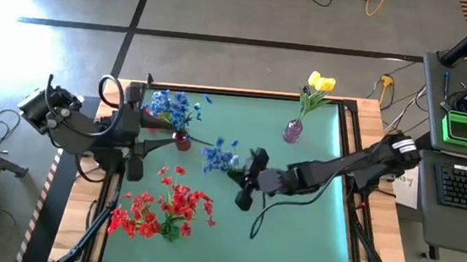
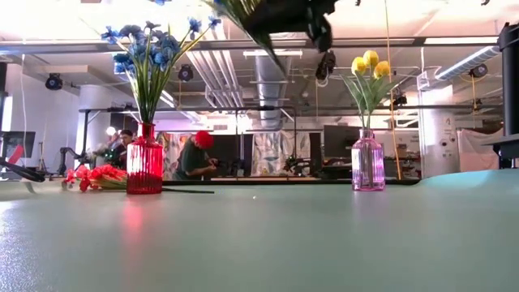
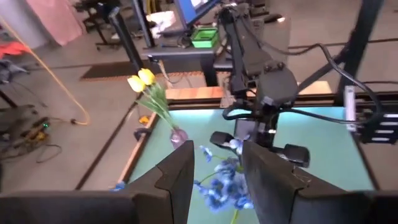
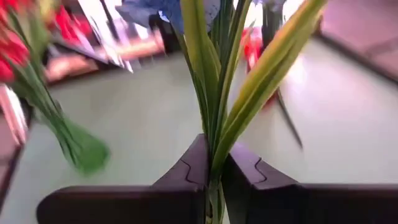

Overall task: Sort flowers into vase by color
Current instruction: Put the blue flower into the red vase

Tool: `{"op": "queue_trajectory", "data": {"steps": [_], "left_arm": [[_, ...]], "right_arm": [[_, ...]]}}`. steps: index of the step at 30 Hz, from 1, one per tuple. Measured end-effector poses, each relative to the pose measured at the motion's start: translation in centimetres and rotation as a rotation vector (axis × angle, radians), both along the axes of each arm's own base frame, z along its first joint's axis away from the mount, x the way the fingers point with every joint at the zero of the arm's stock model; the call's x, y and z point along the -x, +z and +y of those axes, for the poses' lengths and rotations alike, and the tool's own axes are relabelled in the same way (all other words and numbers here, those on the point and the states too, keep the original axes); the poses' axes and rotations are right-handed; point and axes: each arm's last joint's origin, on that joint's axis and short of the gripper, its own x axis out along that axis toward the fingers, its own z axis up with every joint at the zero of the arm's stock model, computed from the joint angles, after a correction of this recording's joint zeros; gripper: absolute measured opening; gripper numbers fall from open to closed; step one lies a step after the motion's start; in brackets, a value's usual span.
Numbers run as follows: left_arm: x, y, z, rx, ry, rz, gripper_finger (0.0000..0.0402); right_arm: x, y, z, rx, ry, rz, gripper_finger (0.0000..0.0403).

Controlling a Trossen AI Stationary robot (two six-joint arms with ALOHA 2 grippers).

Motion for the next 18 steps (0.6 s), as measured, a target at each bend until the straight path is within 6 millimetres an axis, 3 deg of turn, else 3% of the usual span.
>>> {"op": "queue_trajectory", "data": {"steps": [7, 12, 18], "left_arm": [[-0.4, -0.5, 0.2, -0.102, 0.026, 0.036, 0.0123], [-1.0, -0.9, 0.8, -0.167, 0.050, 0.071, 0.0123], [-1.4, -0.9, 2.6, -0.208, 0.118, 0.100, 0.0123]], "right_arm": [[0.4, -1.6, -3.9, 0.054, 0.033, -0.331, 0.0018], [0.0, -1.2, -7.2, 0.076, 0.065, -0.416, 0.0018], [-0.7, -0.5, -9.8, 0.188, 0.050, -0.554, 0.0018]]}}
